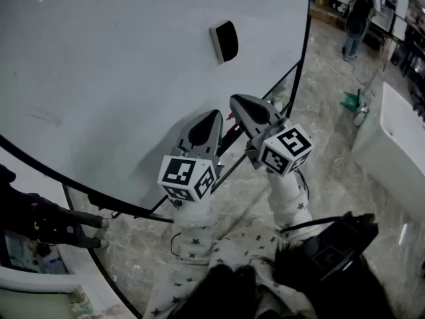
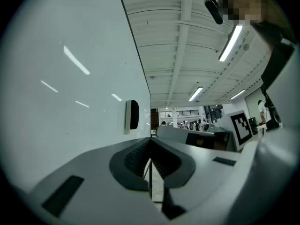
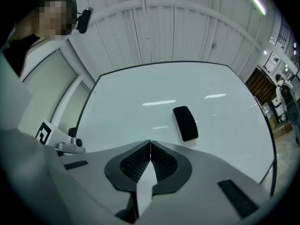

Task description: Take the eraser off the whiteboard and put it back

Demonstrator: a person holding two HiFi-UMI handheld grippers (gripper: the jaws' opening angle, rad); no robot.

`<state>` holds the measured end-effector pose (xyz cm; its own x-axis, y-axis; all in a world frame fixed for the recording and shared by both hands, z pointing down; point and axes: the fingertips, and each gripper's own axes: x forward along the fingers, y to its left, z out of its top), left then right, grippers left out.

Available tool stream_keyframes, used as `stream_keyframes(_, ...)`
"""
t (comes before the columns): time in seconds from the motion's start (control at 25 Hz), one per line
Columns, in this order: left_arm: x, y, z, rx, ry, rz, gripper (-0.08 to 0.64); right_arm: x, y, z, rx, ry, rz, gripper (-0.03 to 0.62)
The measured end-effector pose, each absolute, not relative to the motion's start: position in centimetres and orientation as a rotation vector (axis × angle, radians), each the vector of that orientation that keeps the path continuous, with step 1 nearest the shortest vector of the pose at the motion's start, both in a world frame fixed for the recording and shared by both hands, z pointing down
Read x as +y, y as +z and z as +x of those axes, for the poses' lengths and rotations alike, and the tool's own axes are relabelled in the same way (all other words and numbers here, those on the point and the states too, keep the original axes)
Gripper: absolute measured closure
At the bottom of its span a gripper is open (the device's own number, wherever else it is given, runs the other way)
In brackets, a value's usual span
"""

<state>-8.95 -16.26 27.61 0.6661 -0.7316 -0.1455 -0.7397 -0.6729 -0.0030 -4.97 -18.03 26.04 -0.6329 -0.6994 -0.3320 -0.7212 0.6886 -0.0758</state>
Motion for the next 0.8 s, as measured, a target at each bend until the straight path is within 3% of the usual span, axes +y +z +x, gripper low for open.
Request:
stream_keyframes(0.4,-21.4,26.7,-8.3,1.447,0.271,-2.73,0.559,-24.3,23.2,-2.9,2.584,0.207,-1.123,0.583)
stream_keyframes(0.48,-22.2,26.0,-8.3,1.445,0.267,-2.723,0.558,-25.7,22.1,-2.5,2.557,0.221,-1.147,0.465)
stream_keyframes(0.8,-25.3,23.8,-8.6,1.387,0.221,-2.753,0.559,-31.0,19.1,-3.2,2.508,0.314,-1.212,0.33)
